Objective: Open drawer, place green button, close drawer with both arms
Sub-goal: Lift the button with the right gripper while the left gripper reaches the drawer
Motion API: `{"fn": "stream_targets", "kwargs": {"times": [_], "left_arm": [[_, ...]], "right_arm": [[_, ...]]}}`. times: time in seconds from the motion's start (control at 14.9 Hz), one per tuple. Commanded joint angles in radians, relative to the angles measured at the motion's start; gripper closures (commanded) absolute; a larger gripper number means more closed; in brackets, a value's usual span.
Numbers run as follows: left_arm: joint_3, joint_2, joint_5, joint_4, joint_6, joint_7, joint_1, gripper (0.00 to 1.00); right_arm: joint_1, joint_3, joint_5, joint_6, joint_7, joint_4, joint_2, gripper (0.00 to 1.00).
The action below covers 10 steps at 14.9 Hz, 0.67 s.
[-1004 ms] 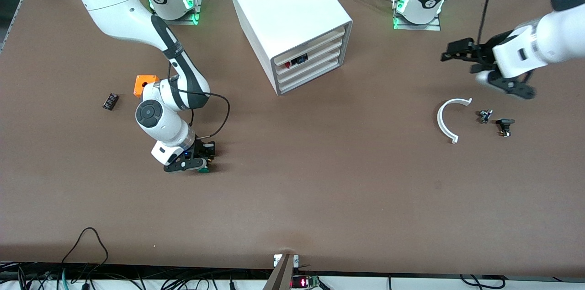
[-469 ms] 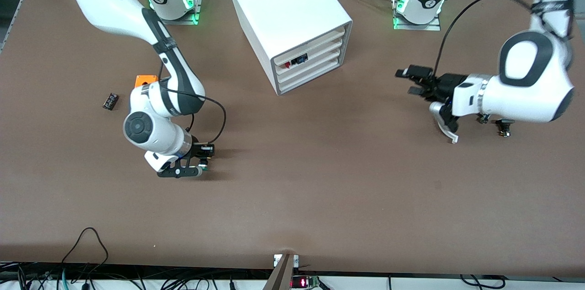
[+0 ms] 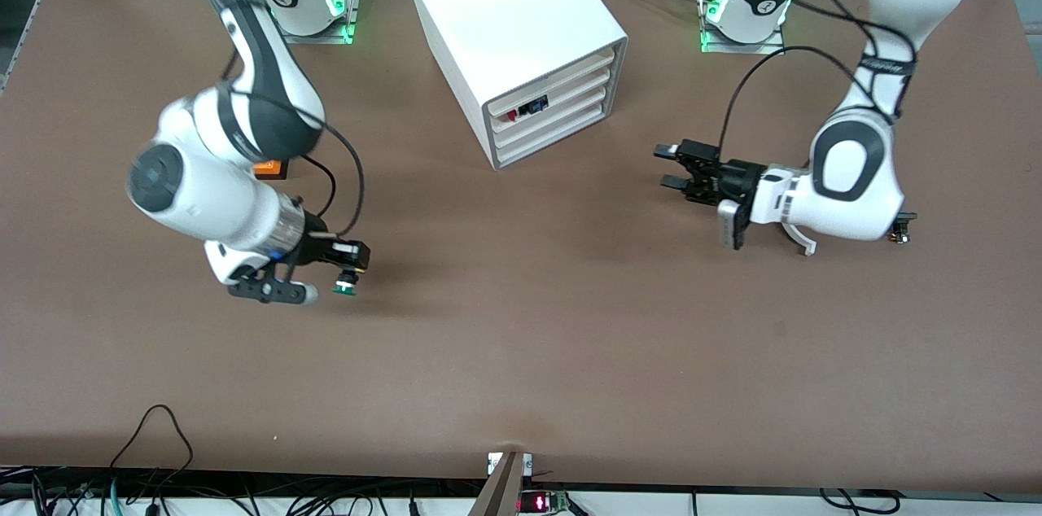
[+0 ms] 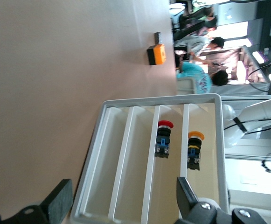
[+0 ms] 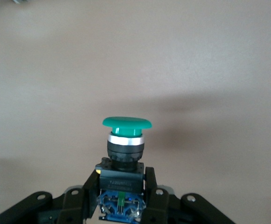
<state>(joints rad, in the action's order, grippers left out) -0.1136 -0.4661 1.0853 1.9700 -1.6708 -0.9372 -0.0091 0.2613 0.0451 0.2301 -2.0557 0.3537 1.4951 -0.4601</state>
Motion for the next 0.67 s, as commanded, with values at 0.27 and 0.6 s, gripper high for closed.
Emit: {"fn": "stream_targets", "kwargs": {"times": [0.27,0.6], "left_arm": [[-0.158,-0.046,0.205,0.176,-0.138,-0.144,-0.014,0.26],[-0.166,-0.091,0.212,0.213,-0.193,-0.247,-0.051,0.33]], "right_arm": [[0.007,0.001,0.005,0.107,0.031,-0.044,0.08,1.0],[0.061,0.001,-0.095,0.184,0.123,-0.145,0.075,1.0]]}}
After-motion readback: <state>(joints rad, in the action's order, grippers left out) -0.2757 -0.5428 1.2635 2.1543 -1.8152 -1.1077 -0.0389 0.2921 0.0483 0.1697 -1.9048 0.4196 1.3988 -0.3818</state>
